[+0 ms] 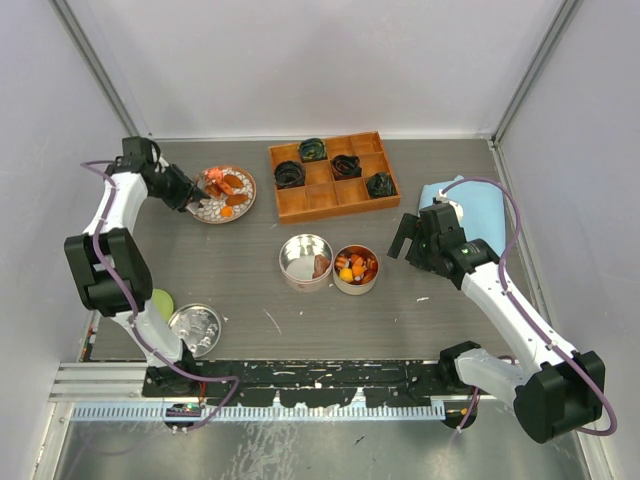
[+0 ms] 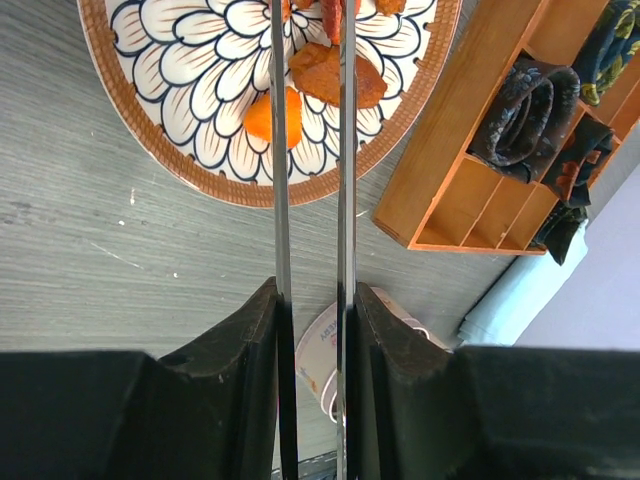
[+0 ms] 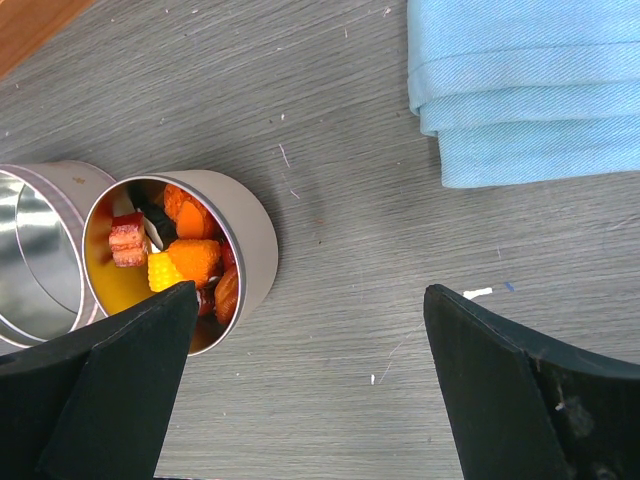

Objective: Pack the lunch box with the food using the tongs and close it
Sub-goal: Pick up the fake food from the plate.

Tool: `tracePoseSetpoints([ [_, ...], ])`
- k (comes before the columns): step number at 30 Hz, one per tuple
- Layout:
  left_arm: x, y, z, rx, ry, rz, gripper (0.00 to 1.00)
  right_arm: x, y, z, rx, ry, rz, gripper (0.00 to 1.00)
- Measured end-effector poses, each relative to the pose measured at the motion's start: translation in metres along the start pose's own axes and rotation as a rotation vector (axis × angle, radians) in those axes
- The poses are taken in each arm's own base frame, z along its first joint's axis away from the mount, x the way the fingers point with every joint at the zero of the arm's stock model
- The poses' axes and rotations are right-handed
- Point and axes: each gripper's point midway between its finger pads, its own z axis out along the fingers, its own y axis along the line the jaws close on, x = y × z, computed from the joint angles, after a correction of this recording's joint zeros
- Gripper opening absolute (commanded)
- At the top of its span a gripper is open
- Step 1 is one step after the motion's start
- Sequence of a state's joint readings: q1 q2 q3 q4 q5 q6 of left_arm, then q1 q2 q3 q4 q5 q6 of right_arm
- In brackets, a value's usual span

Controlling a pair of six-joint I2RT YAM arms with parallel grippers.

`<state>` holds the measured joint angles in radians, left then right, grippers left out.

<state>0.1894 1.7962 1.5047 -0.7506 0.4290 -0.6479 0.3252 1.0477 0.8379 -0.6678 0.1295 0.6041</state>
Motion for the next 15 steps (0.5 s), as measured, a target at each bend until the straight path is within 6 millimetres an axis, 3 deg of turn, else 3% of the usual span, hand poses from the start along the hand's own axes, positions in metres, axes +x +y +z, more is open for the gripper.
tracePoseSetpoints([
  [15, 0.006, 0.002, -0.016, 0.049, -0.002, -0.035, 0.10, 0.000, 0.000, 0.000, 0.000, 0.000, 0.000, 1.00],
])
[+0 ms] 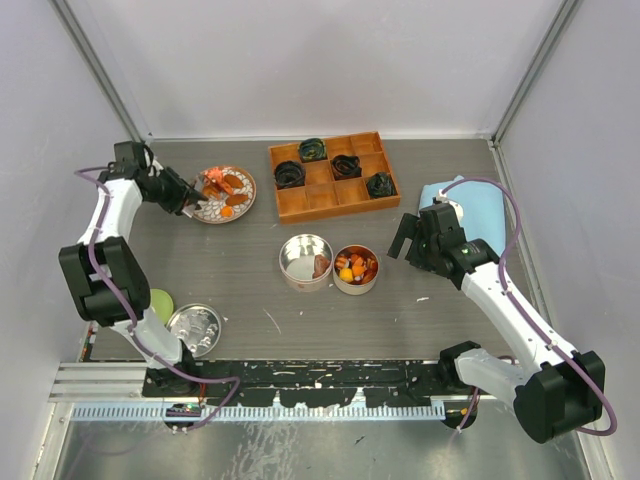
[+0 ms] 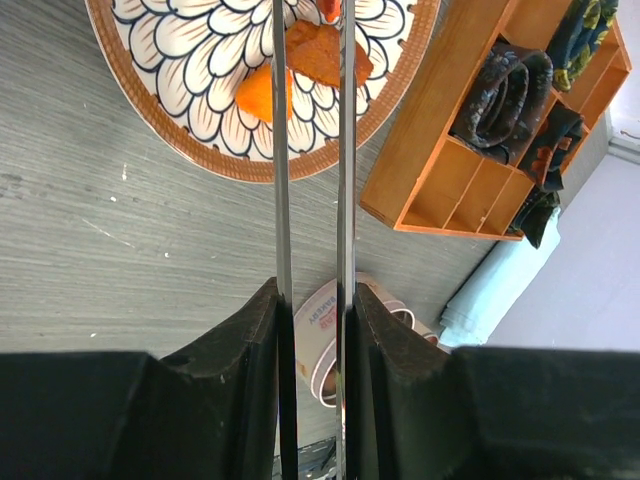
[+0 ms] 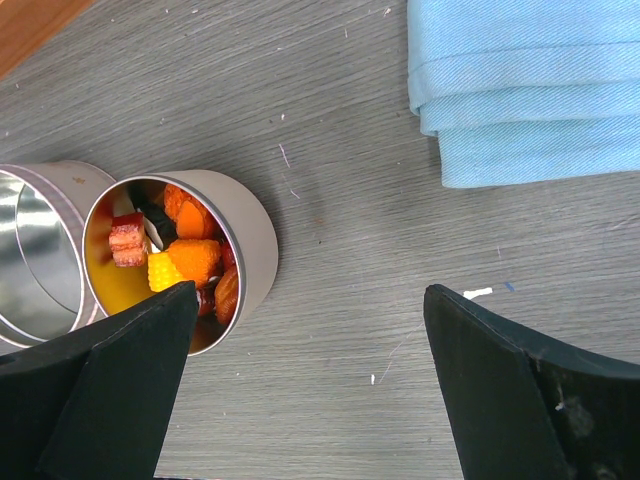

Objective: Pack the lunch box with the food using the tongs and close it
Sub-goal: Pick up the fake food from the plate, then place the fake food in the packing box.

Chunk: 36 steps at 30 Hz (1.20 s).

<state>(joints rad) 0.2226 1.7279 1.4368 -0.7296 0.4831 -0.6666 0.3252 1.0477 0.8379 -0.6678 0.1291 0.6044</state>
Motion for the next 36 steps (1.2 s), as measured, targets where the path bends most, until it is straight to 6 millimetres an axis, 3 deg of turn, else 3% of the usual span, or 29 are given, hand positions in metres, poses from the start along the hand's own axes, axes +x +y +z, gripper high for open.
tracePoseSetpoints([
  [9, 0.006, -0.008, -0.022, 0.037, -0.026, 0.022, 0.10, 0.001, 0.000, 0.001, 0.003, 0.004, -0.001, 1.00],
  [18, 0.028, -0.003, -0.036, 0.042, 0.008, 0.049, 0.11, 0.001, -0.001, 0.001, 0.004, 0.005, -0.001, 1.00],
  [23, 0.040, -0.011, -0.051, 0.084, 0.031, 0.091, 0.11, 0.001, 0.000, 0.001, 0.003, 0.006, 0.000, 1.00],
  [31, 0.075, -0.016, -0.076, 0.124, 0.120, 0.167, 0.12, 0.002, 0.002, 0.001, -0.011, 0.013, 0.004, 1.00],
  [36, 0.112, -0.037, -0.092, 0.181, 0.173, 0.271, 0.13, 0.002, 0.006, 0.001, -0.024, 0.014, 0.012, 1.00],
])
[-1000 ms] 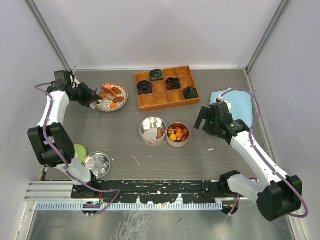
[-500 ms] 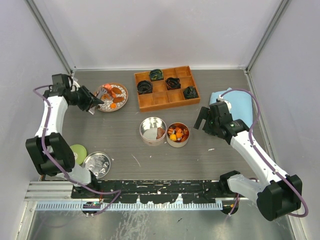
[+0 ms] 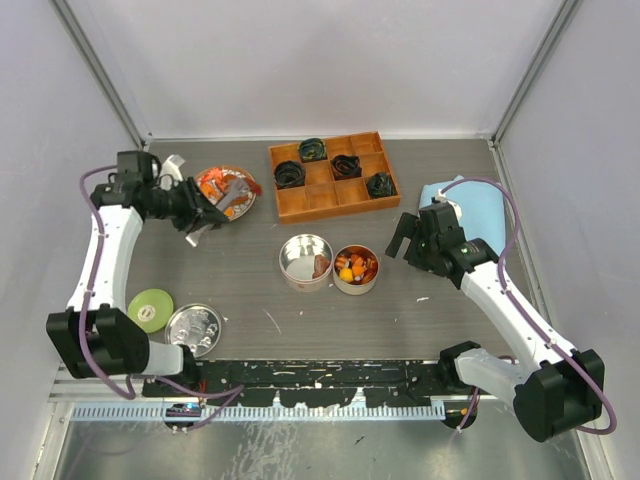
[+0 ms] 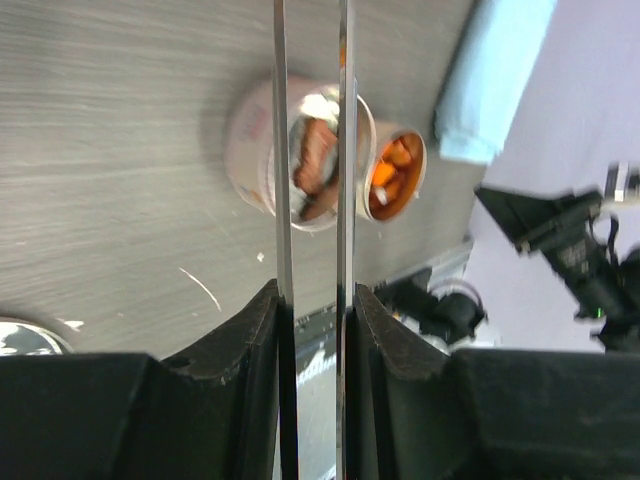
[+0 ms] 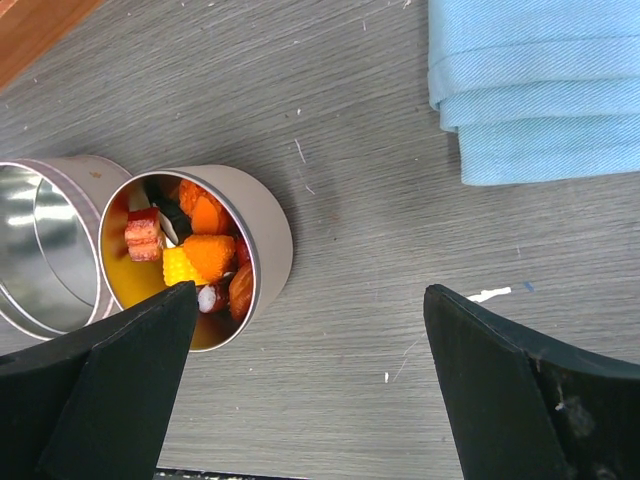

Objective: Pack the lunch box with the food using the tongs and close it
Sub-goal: Place the fake food in the packing box.

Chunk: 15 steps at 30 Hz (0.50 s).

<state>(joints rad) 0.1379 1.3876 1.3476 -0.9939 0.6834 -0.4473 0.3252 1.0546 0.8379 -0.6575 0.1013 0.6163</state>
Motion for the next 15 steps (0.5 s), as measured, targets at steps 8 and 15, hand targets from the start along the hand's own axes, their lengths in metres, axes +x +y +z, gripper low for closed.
tracePoseSetpoints([
  [8, 0.079, -0.049, 0.007, 0.099, 0.218, 0.195, 0.15, 0.000, 0.003, 0.000, -0.014, 0.003, 0.013, 1.00],
  [15, 0.127, -0.044, 0.009, 0.031, 0.365, 0.276, 0.16, 0.000, 0.004, 0.000, -0.015, 0.004, 0.016, 1.00],
])
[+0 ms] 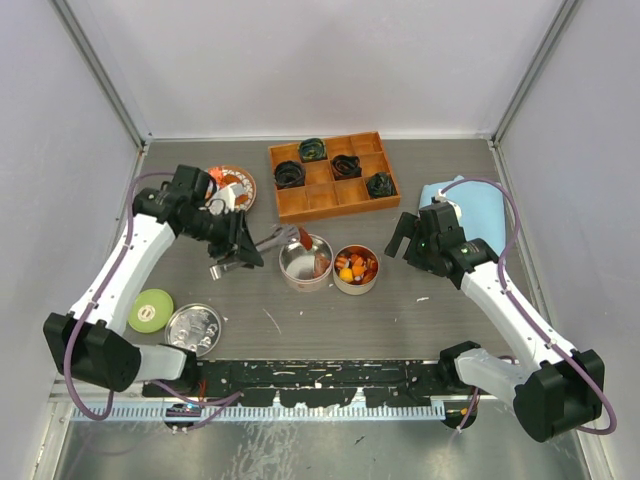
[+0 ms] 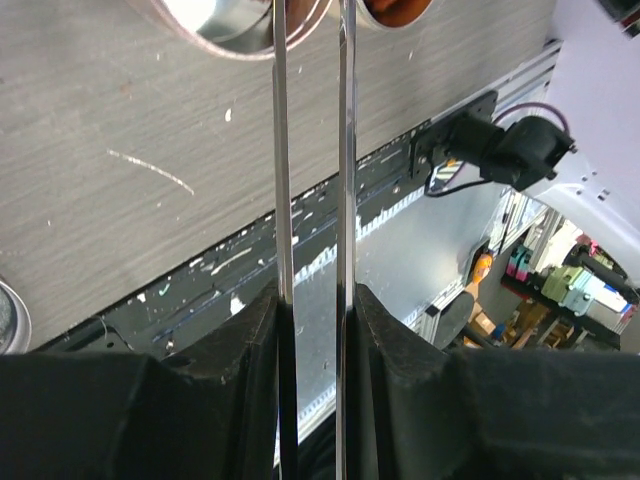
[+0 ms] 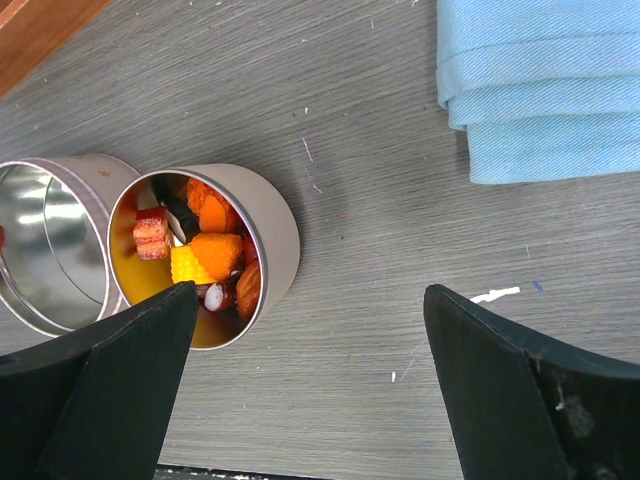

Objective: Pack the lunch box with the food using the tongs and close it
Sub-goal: Place the fake food in the packing box.

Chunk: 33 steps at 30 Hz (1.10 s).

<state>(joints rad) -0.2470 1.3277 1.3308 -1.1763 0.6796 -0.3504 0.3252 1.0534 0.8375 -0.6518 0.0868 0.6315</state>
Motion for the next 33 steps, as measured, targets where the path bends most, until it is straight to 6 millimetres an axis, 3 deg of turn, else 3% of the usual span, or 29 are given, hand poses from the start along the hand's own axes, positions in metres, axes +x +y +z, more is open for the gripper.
tracePoseSetpoints([
  [8, 0.031, 0.015, 0.018, -0.050, 0.070, -0.057, 0.16, 0.000, 0.000, 0.000, -0.001, 0.001, 0.000, 1.00],
  [18, 0.029, -0.001, 0.045, -0.035, 0.043, -0.048, 0.16, 0.001, 0.000, 0.000, -0.001, 0.004, 0.000, 1.00],
  [24, 0.027, 0.015, 0.052, -0.117, 0.056, -0.067, 0.16, 0.002, 0.000, 0.001, 0.000, 0.005, 0.000, 1.00],
  [33, 0.026, 0.022, 0.049, -0.169, 0.043, -0.059, 0.26, 0.002, 0.000, 0.001, 0.000, 0.005, 0.000, 1.00],
])
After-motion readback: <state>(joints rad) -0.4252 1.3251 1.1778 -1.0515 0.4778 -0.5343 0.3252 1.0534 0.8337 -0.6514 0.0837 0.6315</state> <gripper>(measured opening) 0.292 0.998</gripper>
